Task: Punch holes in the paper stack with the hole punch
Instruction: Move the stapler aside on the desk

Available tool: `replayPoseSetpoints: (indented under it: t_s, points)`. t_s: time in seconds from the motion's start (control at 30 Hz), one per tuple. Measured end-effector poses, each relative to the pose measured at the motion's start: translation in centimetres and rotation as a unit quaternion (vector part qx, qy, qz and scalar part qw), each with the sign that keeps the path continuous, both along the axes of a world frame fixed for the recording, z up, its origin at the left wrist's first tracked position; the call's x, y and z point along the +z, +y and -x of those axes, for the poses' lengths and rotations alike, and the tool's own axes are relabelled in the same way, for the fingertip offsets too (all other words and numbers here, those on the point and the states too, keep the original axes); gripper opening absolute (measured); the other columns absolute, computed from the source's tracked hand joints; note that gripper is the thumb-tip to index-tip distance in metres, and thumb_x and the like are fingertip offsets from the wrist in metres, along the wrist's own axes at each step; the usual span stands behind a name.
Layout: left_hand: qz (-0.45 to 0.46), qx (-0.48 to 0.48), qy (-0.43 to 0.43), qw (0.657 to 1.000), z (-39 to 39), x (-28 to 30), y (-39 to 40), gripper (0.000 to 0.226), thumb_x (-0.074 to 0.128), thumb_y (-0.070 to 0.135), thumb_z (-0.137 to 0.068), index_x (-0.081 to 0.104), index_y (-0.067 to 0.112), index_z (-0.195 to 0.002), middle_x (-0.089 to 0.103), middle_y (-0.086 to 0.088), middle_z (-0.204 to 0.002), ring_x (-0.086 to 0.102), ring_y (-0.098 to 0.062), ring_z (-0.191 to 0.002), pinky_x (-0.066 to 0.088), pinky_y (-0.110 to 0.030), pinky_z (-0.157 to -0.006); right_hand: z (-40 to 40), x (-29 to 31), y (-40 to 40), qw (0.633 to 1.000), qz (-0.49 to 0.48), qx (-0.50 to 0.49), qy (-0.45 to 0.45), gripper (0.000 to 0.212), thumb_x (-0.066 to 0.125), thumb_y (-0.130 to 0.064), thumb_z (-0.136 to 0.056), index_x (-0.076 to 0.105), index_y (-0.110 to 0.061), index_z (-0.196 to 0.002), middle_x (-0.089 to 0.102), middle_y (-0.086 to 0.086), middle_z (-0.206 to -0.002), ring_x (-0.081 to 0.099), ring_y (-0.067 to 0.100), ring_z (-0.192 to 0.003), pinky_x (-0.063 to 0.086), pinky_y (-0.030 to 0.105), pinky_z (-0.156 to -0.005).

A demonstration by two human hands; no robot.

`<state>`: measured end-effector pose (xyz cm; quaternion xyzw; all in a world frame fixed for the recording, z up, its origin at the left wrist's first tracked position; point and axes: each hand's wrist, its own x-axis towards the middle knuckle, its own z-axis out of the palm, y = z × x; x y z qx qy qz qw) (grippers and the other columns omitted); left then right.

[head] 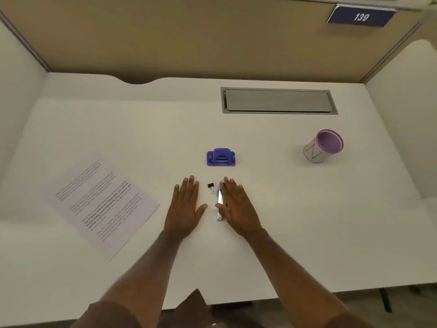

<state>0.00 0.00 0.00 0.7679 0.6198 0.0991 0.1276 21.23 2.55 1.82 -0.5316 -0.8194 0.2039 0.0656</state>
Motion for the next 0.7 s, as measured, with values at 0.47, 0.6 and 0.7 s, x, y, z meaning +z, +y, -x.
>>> replayPoseSetpoints:
  t_s: [0.47,0.6,0.7]
  points:
    - [0.011,-0.001,0.012,1.0,0.4,-1.3,0.1,0.072,0.032,0.048,-0.103,0.015,0.008,-0.161,0.006,-0.01,-0.171,0.004,-0.027,-0.158,0.013,-0.052,-0.127,-1.7,-2.0,-0.5,0.998,-0.007,-0.034,0.06,0.071,0.037,-0.054,-0.102,0.015,-0.018,-0.159,0.009,-0.002,-0.168,0.003,0.011,-0.155,0.012,0.036,-0.127]
    - [0.015,0.003,0.017,1.0,0.4,-1.4,0.1,0.073,0.028,0.05,-0.103,0.011,0.01,-0.161,0.003,-0.008,-0.171,0.002,-0.025,-0.158,0.011,-0.05,-0.127,-3.4,-2.1,-0.3,0.999,-0.018,-0.025,0.042,0.072,0.038,-0.053,-0.101,0.013,-0.018,-0.16,0.007,-0.003,-0.168,0.001,0.011,-0.155,0.012,0.036,-0.127]
    - [0.014,0.003,0.014,1.0,0.4,-1.4,0.1,0.073,0.028,0.05,-0.103,0.013,0.009,-0.161,0.004,-0.008,-0.171,0.003,-0.026,-0.158,0.012,-0.052,-0.127,-5.0,-2.0,-0.3,0.999,-0.024,-0.024,0.037,0.073,0.041,-0.053,-0.101,0.014,-0.019,-0.16,0.007,-0.003,-0.168,0.002,0.011,-0.155,0.012,0.036,-0.127]
